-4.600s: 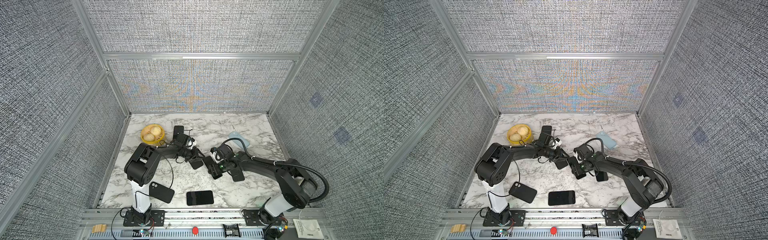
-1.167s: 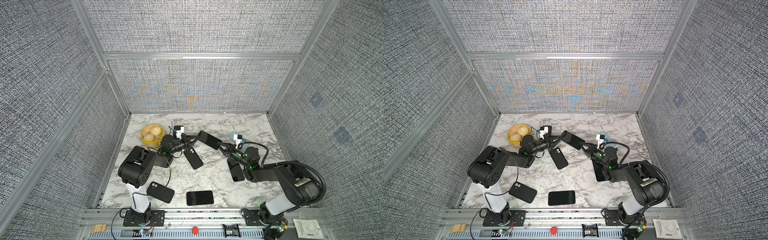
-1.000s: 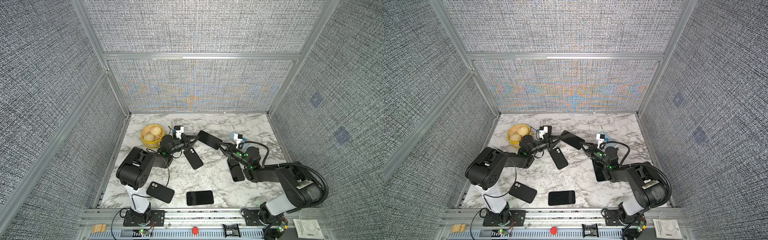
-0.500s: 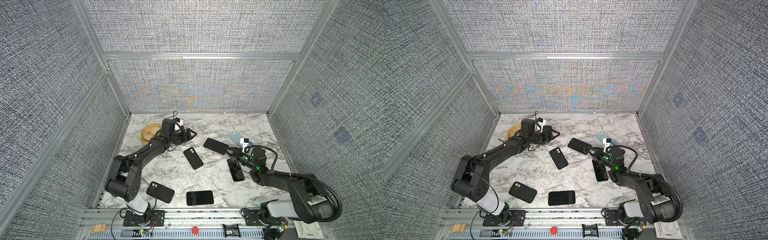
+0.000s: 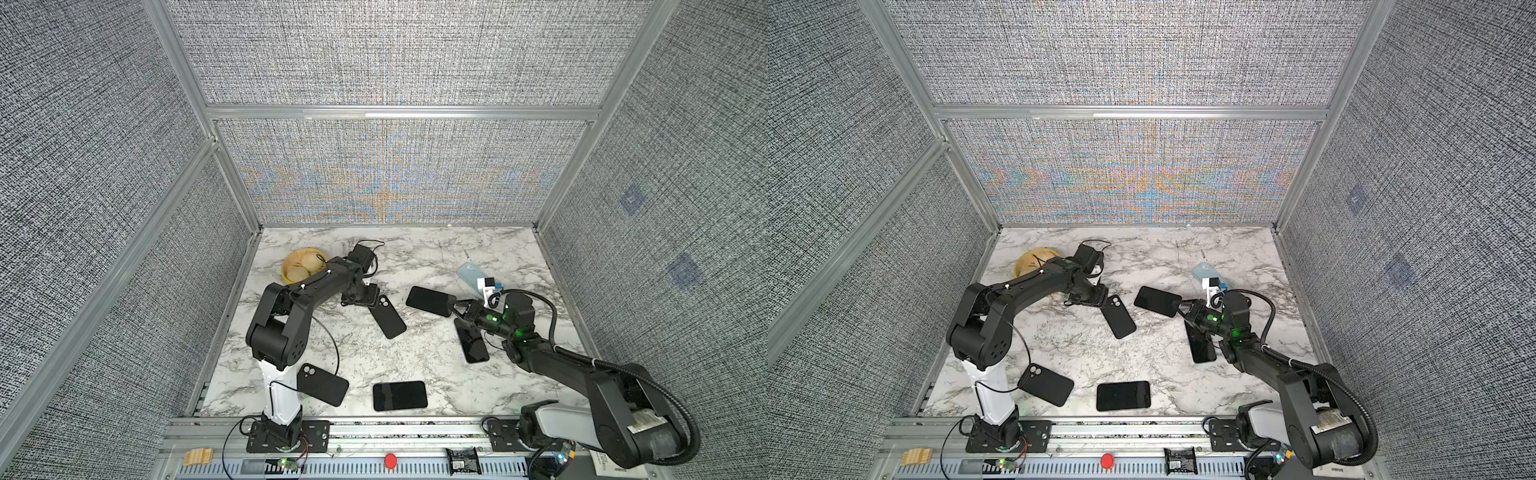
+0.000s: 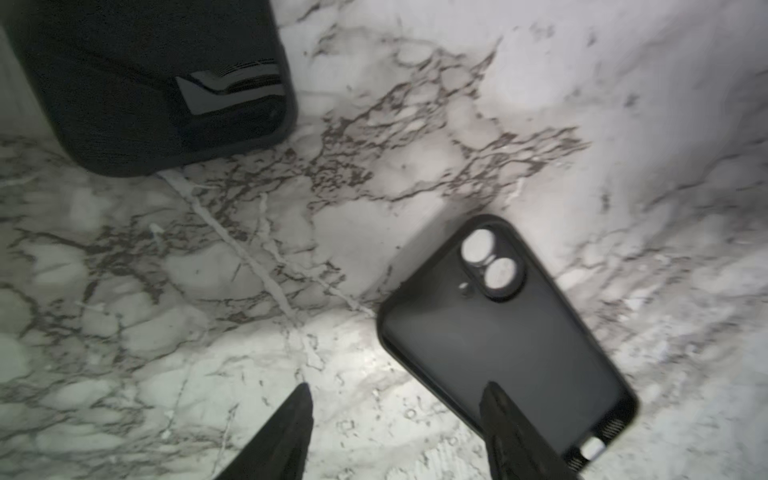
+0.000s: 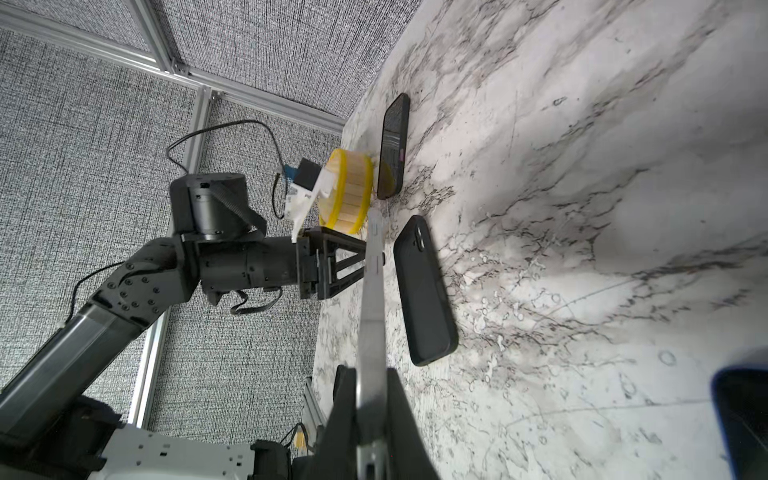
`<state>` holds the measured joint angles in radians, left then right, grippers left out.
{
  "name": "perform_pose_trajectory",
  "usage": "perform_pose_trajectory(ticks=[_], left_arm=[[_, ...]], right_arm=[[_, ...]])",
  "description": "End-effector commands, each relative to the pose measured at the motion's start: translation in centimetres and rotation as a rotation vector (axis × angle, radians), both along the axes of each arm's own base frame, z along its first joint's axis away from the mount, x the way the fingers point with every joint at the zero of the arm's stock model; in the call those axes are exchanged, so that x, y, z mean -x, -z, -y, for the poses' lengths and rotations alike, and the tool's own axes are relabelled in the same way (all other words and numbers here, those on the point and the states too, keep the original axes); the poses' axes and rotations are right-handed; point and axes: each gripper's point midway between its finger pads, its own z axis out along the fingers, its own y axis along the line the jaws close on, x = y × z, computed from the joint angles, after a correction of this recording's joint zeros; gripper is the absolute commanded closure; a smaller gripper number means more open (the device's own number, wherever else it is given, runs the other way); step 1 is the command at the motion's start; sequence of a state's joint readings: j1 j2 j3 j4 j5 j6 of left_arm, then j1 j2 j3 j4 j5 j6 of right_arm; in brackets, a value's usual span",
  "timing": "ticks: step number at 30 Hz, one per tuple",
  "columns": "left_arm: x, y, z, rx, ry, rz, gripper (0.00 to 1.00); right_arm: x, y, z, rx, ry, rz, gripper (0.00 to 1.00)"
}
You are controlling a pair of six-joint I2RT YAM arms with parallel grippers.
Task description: Put the phone into the phone case
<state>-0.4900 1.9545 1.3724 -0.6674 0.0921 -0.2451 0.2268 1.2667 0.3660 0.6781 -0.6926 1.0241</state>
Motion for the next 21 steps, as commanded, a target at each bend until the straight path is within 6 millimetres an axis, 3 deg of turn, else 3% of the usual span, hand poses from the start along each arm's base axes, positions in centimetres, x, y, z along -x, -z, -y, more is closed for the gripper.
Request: perform_pose_trajectory(ticks=[1,7,13,21], left_arm=[[-0.7,1.2,-0.3,-0.082,0.048,0.009,0.35],[-2.2,0.9,1.2,-0.097,0.081,0.059,0.43],[-2.2,2.4,1.2,-0.132,0.096,0.04,0.5],[-2.6,2.1,1.2,-0.137,0.092,0.056,0.75]], right_arm=[[0.6,-0.5,-0.6,0.003,-0.057,0.025,0.96],[1.1,0.1,-1.0,-0.028,-0.093,-0.006,0.96],[1.0,-0.1,-1.1,-0.035,-0.097,0.003,0.96],[1.0,-0.3,-1.0,-0.013,-0.099,0.007,0.96]])
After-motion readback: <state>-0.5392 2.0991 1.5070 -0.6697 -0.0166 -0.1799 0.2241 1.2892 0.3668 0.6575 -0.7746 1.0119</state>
